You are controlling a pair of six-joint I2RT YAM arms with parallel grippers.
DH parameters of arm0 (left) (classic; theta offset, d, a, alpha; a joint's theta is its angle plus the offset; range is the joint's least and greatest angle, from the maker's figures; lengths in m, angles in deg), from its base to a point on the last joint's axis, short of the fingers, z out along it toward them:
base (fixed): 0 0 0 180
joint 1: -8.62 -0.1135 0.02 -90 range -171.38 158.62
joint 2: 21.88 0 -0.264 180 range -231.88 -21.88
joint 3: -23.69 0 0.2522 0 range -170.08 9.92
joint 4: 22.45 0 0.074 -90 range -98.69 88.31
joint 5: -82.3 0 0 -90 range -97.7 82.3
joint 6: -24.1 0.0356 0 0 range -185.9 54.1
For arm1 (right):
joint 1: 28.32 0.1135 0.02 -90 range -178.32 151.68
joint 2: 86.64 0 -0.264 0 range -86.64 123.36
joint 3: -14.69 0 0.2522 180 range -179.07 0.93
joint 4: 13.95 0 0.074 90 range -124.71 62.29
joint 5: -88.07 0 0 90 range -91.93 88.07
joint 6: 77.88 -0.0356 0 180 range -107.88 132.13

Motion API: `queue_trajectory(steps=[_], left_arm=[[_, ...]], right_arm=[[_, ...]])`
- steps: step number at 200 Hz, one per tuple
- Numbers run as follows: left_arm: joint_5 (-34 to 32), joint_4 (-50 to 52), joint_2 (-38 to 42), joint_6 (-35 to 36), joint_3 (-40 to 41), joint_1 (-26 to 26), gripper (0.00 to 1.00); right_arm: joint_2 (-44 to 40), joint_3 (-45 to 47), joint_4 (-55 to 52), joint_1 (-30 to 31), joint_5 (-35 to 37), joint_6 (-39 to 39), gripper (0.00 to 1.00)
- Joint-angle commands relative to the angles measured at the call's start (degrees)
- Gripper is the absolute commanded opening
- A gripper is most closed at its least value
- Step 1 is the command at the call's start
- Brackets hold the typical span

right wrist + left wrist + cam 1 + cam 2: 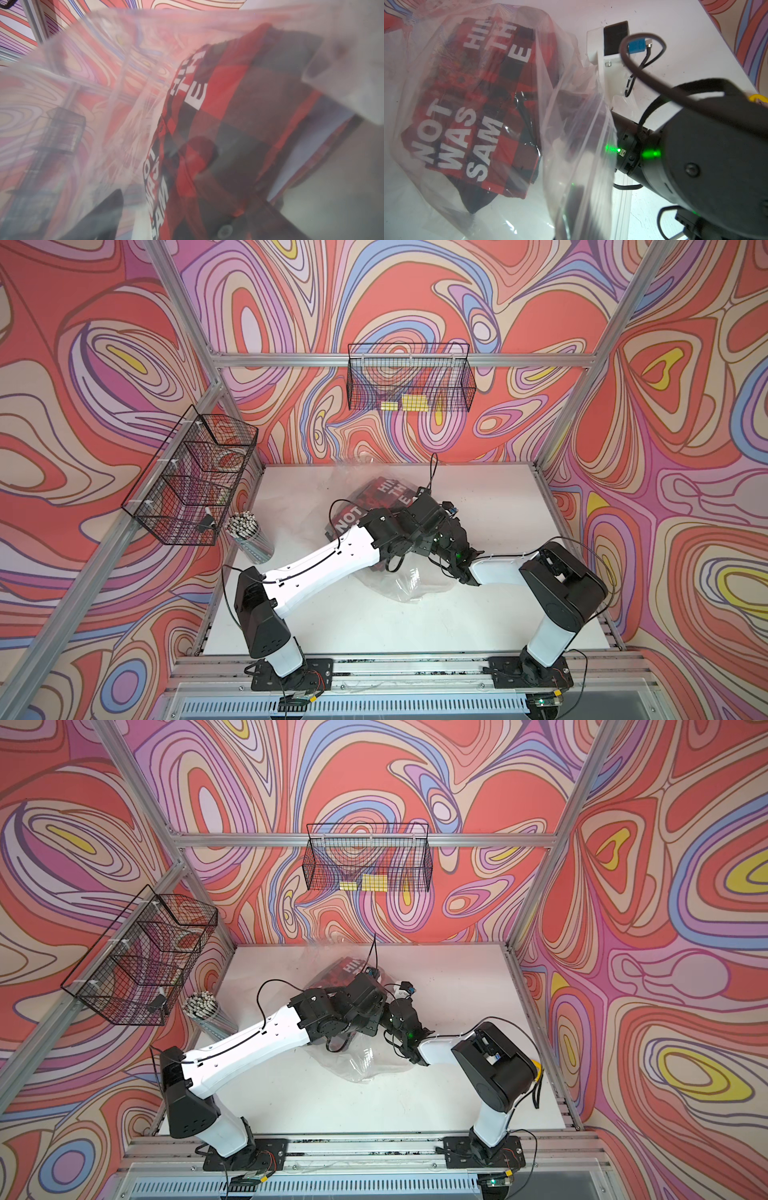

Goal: Take the shirt out of the vacuum bag
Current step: Take out the shirt from the vacuum bag.

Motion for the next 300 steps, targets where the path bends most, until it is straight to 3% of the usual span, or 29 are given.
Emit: queue_trajectory(steps=[1,40,70,97,201,244,269,283,300], left_arm=[[1.68,-0.44,2.77,-0.92,0.71,0.59,0.00],[1.96,-0.19,3.05,-1.02,0.73,0.58,0.00],[1.23,0.19,3.53,-0.59,0.58,0.58,0.00],[1.47,-0.18,3.32,-0.48,0.64,0.57,0.00],[1.54,0.42,2.91,-0.68,0.46,0.64,0.00],[1.68,0.29,2.87,-0.76,0.54,0.58,0.00],[1.66,-0.05,3.05,-0.99,1.39,0.66,0.00],[1.66,-0.06,3.09,-1.09,1.52,0.60,0.00],[1.64,-0.15,3.18,-0.98,1.61,0.58,0.00]], right_arm=[[0.67,-2.49,0.15,0.35,0.20,-0.62,0.93],[3.91,-4.69,-3.20,0.94,-0.67,-0.48,0.91],[0.02,1.79,-0.36,1.59,2.49,-2.07,0.91],[-1.38,-1.02,-6.47,2.27,2.44,1.05,0.92],[10.35,-7.22,-3.18,2.38,-0.42,-3.29,0.88],[10.61,-9.63,-3.86,2.32,-1.28,-2.08,0.59],[10.96,-12.31,-5.80,2.35,-3.31,-0.16,0.34],[10.81,-12.35,-5.64,2.35,-4.08,0.13,0.30],[10.28,-12.21,-6.14,2.31,-4.64,0.20,0.33]])
